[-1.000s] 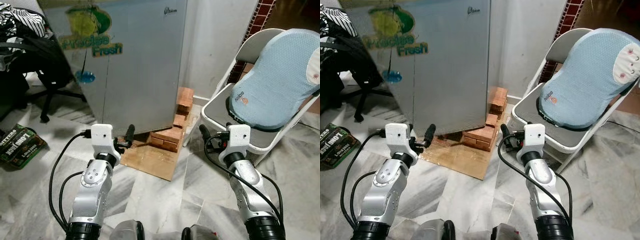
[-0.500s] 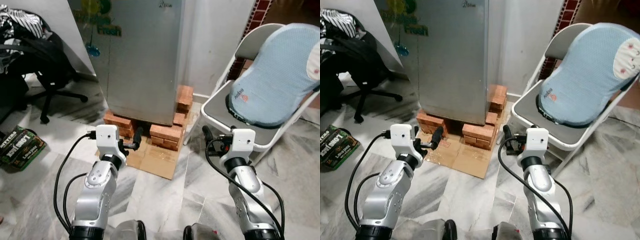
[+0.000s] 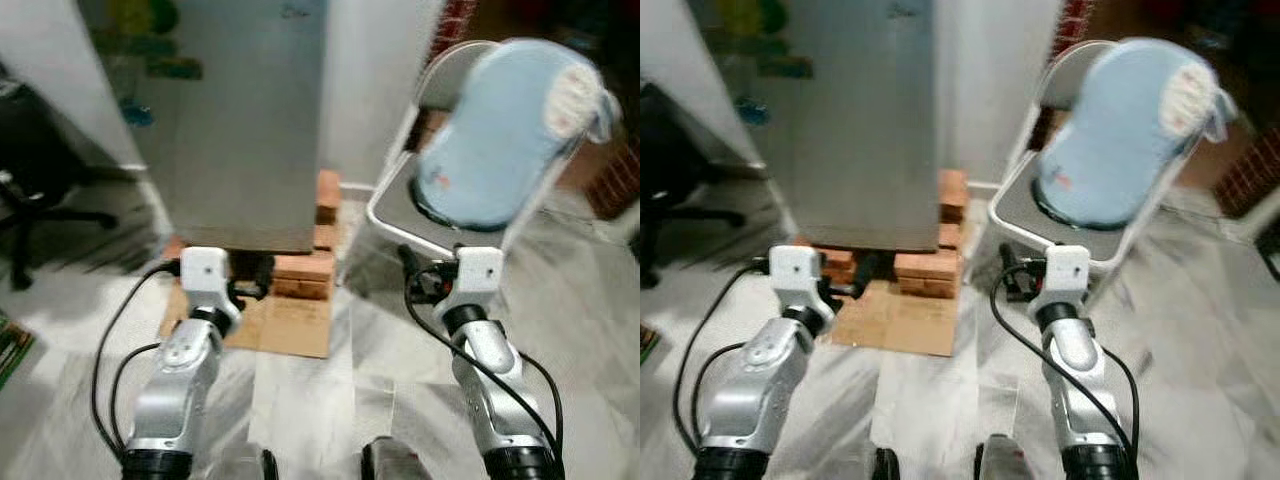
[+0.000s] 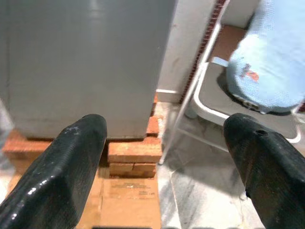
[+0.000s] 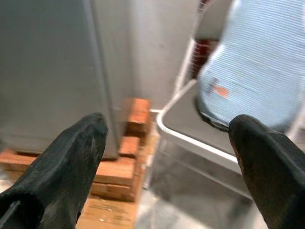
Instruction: Restocking fridge
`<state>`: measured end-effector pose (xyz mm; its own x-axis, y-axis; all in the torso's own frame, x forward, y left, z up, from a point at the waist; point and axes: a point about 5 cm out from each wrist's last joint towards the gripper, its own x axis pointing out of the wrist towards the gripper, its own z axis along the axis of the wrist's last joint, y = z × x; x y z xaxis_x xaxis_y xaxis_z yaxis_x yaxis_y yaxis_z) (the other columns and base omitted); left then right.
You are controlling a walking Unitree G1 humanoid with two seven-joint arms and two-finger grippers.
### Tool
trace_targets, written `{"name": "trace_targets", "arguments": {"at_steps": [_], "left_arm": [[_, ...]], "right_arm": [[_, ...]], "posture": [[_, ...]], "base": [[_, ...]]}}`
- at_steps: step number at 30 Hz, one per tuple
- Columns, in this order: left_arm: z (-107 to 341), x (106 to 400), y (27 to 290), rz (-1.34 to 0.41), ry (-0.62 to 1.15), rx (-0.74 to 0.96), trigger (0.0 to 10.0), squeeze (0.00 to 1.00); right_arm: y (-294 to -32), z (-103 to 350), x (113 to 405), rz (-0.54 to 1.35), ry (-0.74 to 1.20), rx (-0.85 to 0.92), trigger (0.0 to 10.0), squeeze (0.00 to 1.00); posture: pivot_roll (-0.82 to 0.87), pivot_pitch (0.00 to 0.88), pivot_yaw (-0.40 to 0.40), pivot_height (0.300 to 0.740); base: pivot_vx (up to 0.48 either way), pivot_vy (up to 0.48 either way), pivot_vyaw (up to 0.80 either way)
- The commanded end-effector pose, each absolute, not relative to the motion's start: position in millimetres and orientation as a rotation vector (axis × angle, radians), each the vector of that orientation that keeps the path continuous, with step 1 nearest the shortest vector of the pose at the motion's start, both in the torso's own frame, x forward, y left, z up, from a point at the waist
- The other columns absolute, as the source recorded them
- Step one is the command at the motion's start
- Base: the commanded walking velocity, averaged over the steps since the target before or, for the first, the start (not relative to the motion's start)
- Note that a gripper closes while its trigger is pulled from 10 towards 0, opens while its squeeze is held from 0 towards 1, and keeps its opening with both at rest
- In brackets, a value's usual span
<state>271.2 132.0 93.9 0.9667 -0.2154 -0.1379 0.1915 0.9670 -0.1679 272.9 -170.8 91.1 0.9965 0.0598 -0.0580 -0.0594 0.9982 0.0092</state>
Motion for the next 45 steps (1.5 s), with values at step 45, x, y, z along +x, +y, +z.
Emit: {"name": "trace_targets", "arguments": {"at_steps": [45], "left_arm": [[88.2, 264.0, 106.8, -0.319, 0.17, -0.125, 10.0, 0.0]], "right_arm": [[-173.6, 93.6, 270.9, -0.002, 0.044, 0.005, 10.0, 0.0]], "posture": [[-0.06, 0.118, 0.041, 0.74]], "base": [[0.0, 0.327, -0.78]]}}
